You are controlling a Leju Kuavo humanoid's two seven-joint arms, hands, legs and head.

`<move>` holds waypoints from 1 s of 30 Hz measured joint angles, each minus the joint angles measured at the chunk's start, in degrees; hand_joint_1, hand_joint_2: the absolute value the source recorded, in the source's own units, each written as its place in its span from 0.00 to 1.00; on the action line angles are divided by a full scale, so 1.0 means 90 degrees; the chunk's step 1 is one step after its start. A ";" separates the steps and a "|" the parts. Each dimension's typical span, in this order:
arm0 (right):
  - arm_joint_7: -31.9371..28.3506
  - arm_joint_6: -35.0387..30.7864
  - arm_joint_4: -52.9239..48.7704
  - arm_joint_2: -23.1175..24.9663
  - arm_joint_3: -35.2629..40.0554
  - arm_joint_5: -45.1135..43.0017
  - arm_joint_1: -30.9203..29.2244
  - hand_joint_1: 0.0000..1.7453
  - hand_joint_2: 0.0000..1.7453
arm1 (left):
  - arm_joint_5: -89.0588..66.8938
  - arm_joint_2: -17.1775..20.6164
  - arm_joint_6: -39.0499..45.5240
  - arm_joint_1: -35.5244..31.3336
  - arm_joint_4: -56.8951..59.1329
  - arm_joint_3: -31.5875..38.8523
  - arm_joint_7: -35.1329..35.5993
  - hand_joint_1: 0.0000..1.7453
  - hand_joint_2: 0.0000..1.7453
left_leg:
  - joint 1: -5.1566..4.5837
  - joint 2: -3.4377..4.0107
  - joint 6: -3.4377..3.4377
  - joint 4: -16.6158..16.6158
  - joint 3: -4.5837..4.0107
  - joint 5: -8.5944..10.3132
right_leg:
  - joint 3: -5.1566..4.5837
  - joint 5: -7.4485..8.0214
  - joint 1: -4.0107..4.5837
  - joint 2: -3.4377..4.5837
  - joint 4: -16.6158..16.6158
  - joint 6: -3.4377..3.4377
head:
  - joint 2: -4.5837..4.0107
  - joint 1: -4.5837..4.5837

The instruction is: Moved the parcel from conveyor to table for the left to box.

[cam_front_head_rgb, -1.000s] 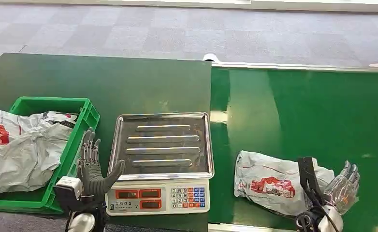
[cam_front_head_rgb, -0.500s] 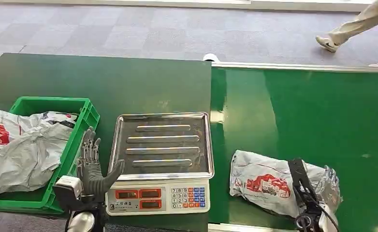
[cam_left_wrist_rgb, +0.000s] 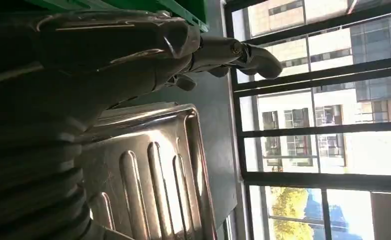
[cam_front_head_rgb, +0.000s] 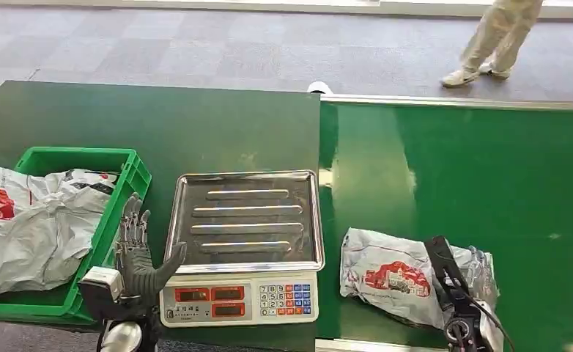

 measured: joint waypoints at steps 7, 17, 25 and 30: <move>-0.0014 0.0191 -0.0015 -0.0053 0.0204 -0.0082 -0.0002 0.97 1.00 | 0.0000 0.0000 0.0000 0.0008 0.0000 0.0007 0.0000 0.00 1.00 | 0.0000 0.0000 0.0000 0.0000 0.0002 0.0000 | 0.0002 0.0000 0.0001 0.0000 0.0000 0.0000 | 0.0000 -0.0002; -0.0345 0.0206 -0.0012 -0.0102 0.0571 -0.0374 -0.0034 1.00 1.00 | 0.0000 0.0012 0.0000 0.0032 0.0000 0.0010 0.0002 0.00 1.00 | 0.0000 -0.0003 0.0000 0.0000 0.0002 0.0000 | 0.0003 0.0000 0.0000 0.0000 0.0000 0.0000 | 0.0000 -0.0002; -0.0401 0.0226 0.0090 -0.0107 0.0670 -0.0546 -0.0114 1.00 1.00 | 0.0000 0.0015 0.0000 0.0032 -0.0015 0.0010 0.0002 0.00 1.00 | 0.0000 -0.0003 0.0000 0.0000 0.0001 0.0000 | 0.0003 0.0000 0.0000 0.0000 0.0000 0.0000 | 0.0000 -0.0002; -0.0420 0.0226 0.0158 -0.0107 0.0704 -0.0546 -0.0131 1.00 1.00 | 0.0000 0.0017 0.0000 0.0033 -0.0051 0.0012 0.0002 0.00 1.00 | 0.0000 -0.0002 0.0000 -0.0001 0.0001 0.0000 | 0.0003 0.0000 0.0000 0.0000 0.0000 0.0000 | 0.0000 -0.0002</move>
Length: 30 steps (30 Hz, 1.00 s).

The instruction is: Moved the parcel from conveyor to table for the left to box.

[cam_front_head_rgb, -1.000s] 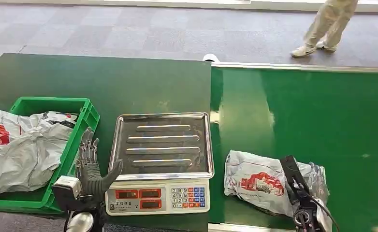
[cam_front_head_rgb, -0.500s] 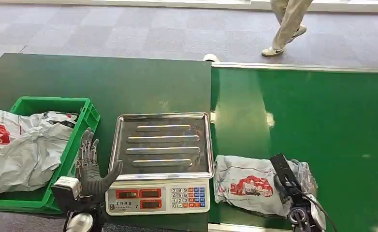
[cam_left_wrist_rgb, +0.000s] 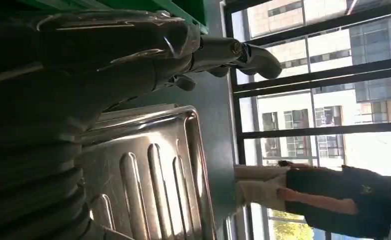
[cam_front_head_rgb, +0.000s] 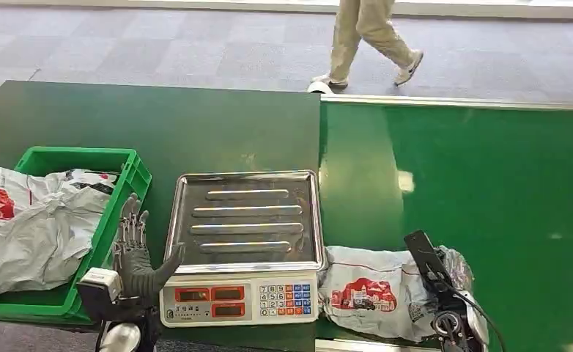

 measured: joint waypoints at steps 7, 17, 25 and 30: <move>0.0002 0.0034 0.0102 -0.0007 0.0082 0.0075 -0.0068 1.00 1.00 | 0.0000 -0.0002 0.0012 0.0015 -0.0044 0.0002 0.0029 0.00 1.00 | 0.0000 0.0000 0.0000 0.0000 0.0000 0.0000 | 0.0000 0.0000 0.0000 0.0000 0.0000 0.0000 | 0.0000 0.0000; -0.0304 -0.0194 0.0233 -0.0017 0.0160 -0.0100 -0.0244 1.00 1.00 | 0.0000 -0.0002 0.0022 0.0107 -0.0148 0.0054 0.0039 0.00 1.00 | 0.0000 -0.0001 0.0000 0.0000 0.0000 0.0000 | 0.0000 0.0000 0.0000 0.0000 0.0000 0.0000 | 0.0000 0.0000; -0.2257 0.0846 -0.0005 0.0014 0.0056 -0.3048 -0.0247 1.00 1.00 | 0.0036 -0.0002 0.0073 0.0155 -0.0202 0.0092 0.0003 0.00 1.00 | 0.0000 0.0000 0.0000 0.0001 0.0000 0.0000 | -0.0001 0.0000 0.0000 0.0000 0.0000 0.0000 | 0.0000 0.0000; -0.2898 0.1842 -0.0338 0.0056 -0.0219 -0.5196 -0.0232 1.00 1.00 | 0.0068 -0.0002 0.0063 0.0148 -0.0214 0.0097 -0.0002 0.00 1.00 | 0.0000 0.0000 0.0000 0.0001 0.0001 0.0000 | -0.0002 0.0000 0.0000 0.0000 0.0000 0.0000 | 0.0000 0.0000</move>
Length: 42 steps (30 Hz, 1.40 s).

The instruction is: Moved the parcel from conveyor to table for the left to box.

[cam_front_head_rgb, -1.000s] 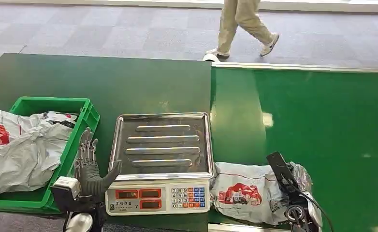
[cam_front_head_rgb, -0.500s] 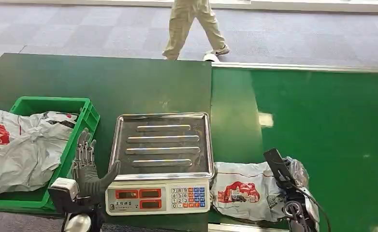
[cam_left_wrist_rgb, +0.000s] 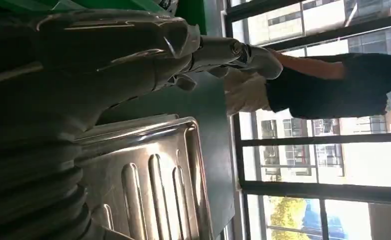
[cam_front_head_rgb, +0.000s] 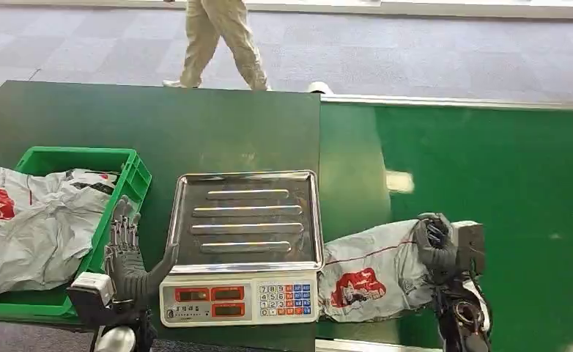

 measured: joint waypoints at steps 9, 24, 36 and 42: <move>-0.0010 0.0599 -0.0495 0.0010 -0.0585 -0.1555 0.0161 1.00 1.00 | -0.0002 0.0000 -0.0119 -0.0016 0.0002 0.0007 0.0000 0.00 1.00 | -0.0001 -0.0001 0.0000 0.0001 -0.0001 0.0000 | 0.0001 0.0000 -0.0001 0.0000 0.0000 0.0000 | 0.0000 0.0000; 0.0602 0.2439 -0.0990 0.0080 -0.1012 -0.4211 0.0330 1.00 1.00 | -0.0027 -0.0005 -0.0269 -0.0073 0.0002 0.0048 0.0000 0.00 1.00 | 0.0000 0.0001 0.0000 0.0000 -0.0001 0.0000 | 0.0002 0.0001 -0.0001 0.0000 0.0000 0.0000 | 0.0000 0.0000; 0.0680 0.2940 -0.2539 0.0294 -0.0129 -0.4032 0.0354 1.00 1.00 | -0.0146 -0.0109 -0.0476 -0.0244 0.0053 0.0051 0.0000 0.00 1.00 | 0.0000 0.0002 0.0001 0.0000 0.0000 0.0002 | 0.0004 0.0001 0.0000 0.0000 0.0000 -0.0001 | 0.0000 0.0000; 0.0556 0.3254 -0.2798 0.0313 0.0336 -0.4162 -0.0112 1.00 1.00 | -0.0090 -0.0126 -0.0510 -0.0410 0.0143 0.0036 0.0000 0.00 1.00 | -0.0001 0.0006 0.0001 0.0001 0.0002 0.0003 | 0.0005 0.0005 0.0000 0.0003 0.0001 0.0000 | 0.0000 0.0002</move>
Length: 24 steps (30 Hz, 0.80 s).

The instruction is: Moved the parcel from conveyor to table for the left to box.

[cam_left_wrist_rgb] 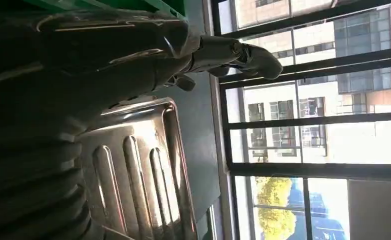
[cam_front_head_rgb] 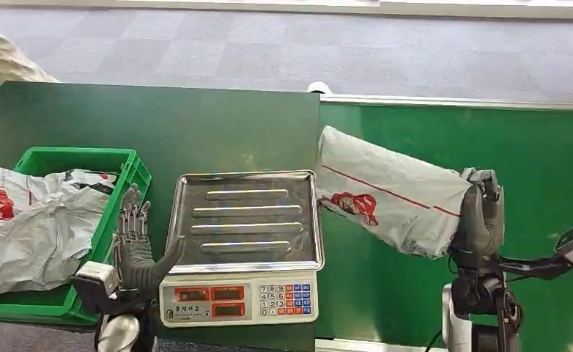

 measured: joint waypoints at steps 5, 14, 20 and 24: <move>-0.0007 0.0357 -0.0182 0.0249 0.0640 -0.0852 -0.0490 1.00 1.00 | 0.0090 -0.0007 -0.0029 -0.0211 0.0194 -0.0058 0.0000 0.00 1.00 | 0.0004 -0.0003 0.0000 0.0000 0.0002 0.0003 | 0.0002 0.0000 0.0004 0.0000 0.0001 0.0000 | 0.0000 0.0000; -0.0087 0.0568 -0.0274 0.0802 0.1243 -0.1144 -0.0546 1.00 1.00 | 0.0070 -0.0024 -0.0039 -0.0311 0.0308 -0.0126 0.0000 0.00 1.00 | 0.0002 -0.0003 0.0000 0.0000 -0.0002 0.0001 | -0.0001 -0.0002 0.0002 -0.0001 0.0001 0.0000 | 0.0000 -0.0002; -0.0090 0.0622 -0.0328 0.0969 0.1326 -0.1199 -0.0543 1.00 1.00 | 0.0061 -0.0022 -0.0066 -0.0313 0.0357 -0.0109 0.0000 0.00 1.00 | 0.0002 -0.0004 0.0000 0.0000 0.0000 0.0002 | 0.0000 -0.0001 0.0003 -0.0002 0.0001 -0.0001 | 0.0000 0.0000; -0.0087 0.0663 -0.0376 0.1015 0.1352 -0.1238 -0.0535 1.00 1.00 | 0.0058 -0.0024 -0.0092 -0.0313 0.0364 -0.0102 0.0000 0.00 1.00 | 0.0002 -0.0004 0.0000 0.0000 0.0000 0.0002 | -0.0001 -0.0001 0.0003 -0.0001 0.0001 -0.0001 | 0.0000 -0.0002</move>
